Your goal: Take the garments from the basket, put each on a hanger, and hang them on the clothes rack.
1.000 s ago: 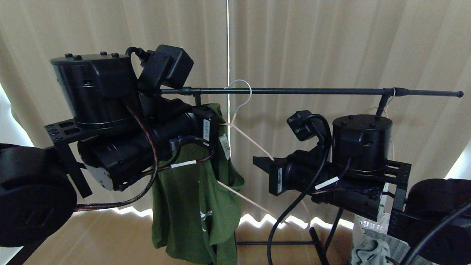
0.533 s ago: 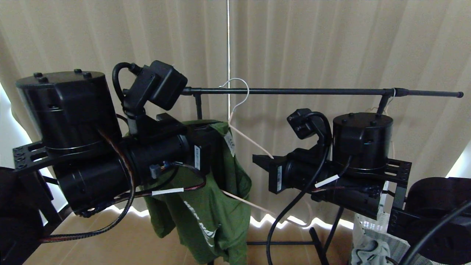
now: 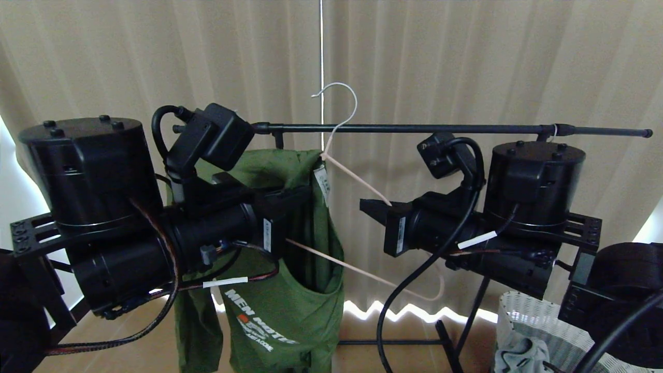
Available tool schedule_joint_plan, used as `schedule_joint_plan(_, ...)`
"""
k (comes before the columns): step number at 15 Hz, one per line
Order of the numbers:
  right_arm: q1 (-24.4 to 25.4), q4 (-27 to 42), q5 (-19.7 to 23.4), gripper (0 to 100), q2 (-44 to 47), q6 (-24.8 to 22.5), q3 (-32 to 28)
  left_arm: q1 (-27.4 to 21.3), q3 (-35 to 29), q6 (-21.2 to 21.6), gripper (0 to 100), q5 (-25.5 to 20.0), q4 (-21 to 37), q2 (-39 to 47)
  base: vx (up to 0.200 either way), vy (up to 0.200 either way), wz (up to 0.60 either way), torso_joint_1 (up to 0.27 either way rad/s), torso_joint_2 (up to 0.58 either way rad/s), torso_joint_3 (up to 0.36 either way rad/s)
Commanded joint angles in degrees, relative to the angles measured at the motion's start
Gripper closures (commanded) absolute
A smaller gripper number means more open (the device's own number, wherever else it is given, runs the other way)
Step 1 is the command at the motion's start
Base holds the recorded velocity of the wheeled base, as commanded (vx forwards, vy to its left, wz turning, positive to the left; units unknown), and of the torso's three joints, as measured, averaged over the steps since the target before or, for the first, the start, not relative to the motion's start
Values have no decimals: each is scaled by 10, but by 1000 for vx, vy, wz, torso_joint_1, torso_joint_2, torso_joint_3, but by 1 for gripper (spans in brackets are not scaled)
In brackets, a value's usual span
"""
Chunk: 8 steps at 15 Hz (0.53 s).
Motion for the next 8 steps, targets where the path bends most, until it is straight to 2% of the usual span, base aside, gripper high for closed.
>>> schedule_joint_plan(1, 1, 1, 0, 100, -10, -4, 0, 1, 5, 2, 100, 0, -1, 0, 0, 0, 0, 0, 0, 0)
schedule_joint_plan(2, 1, 1, 0, 100, -11, -6, -1, 1, 6, 3, 100, 2, -1, -1, 0, 0, 0, 0, 0, 0)
schedule_joint_plan(3, 1, 1, 0, 100, -11, -5, -2, 1, 6, 4, 0, 0, -1, -1, 0, 0, 0, 0, 0, 0)
schedule_joint_plan(6, 0, 1, 0, 100, -18, -5, -2, 13, 7, 15, 0, 2, -1, -5, 0, 0, 0, 0, 0, 0)
schedule_joint_plan(8, -20, 1, 0, 100, -30, -5, 5, 22, 25, 22, 0, 0, -12, -20, 0, 0, 0, 0, 0, 0)
